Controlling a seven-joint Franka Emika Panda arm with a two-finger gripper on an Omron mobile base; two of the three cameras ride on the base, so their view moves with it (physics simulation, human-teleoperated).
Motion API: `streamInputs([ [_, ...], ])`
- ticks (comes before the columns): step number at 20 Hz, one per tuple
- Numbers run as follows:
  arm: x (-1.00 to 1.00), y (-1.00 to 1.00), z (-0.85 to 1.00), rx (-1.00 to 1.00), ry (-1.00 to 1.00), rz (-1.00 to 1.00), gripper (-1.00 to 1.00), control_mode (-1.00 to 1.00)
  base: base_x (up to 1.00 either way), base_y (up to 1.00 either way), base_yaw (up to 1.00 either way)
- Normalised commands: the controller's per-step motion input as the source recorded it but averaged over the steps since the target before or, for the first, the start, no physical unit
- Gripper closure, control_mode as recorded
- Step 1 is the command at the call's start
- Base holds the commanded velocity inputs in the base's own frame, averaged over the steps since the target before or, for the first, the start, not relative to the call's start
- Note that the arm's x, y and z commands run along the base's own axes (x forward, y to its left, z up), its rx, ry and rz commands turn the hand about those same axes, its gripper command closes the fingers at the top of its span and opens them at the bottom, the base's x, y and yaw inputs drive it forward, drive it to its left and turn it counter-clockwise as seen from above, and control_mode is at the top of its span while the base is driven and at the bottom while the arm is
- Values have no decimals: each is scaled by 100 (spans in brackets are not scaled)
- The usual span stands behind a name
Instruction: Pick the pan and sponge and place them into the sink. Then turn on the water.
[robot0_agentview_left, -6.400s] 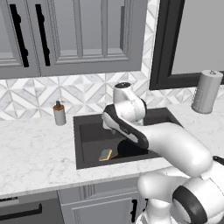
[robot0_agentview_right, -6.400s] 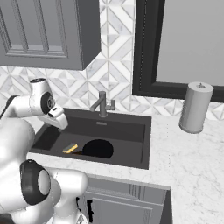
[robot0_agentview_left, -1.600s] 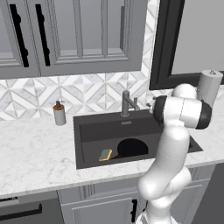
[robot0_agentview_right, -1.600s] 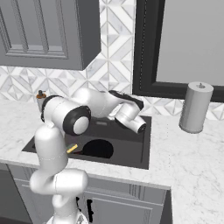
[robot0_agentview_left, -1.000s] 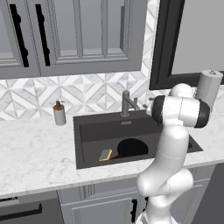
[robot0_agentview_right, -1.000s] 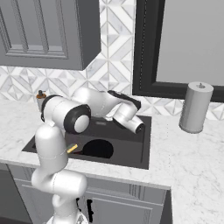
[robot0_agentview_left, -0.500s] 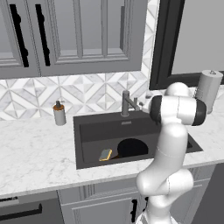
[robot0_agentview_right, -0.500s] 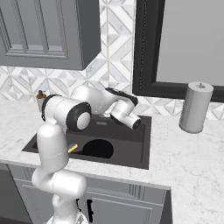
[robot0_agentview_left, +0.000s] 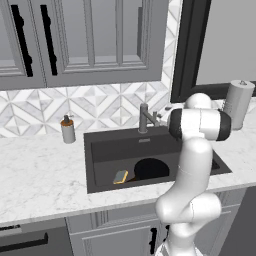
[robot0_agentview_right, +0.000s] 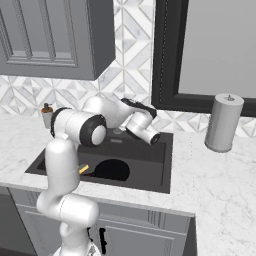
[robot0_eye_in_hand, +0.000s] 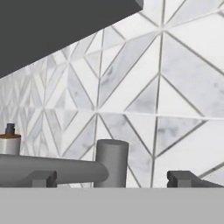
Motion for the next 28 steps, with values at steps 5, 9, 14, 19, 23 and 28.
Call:
streamInputs([
  [5, 14, 7, -4, -1, 0, -14, -100, -100, 0, 0, 0],
  [9, 15, 1, -7, -1, 0, -13, -100, -100, 0, 0, 0],
  [14, 21, 0, -18, 0, 0, 0, -100, -100, 0, 0, 0],
  [19, 26, 0, -24, 0, 0, 0, -100, -100, 0, 0, 0],
  [23, 23, 0, -24, 0, 0, 0, -100, -100, 0, 0, 0],
  [28, 24, 0, -23, 0, 0, 0, -100, -100, 0, 0, 0],
])
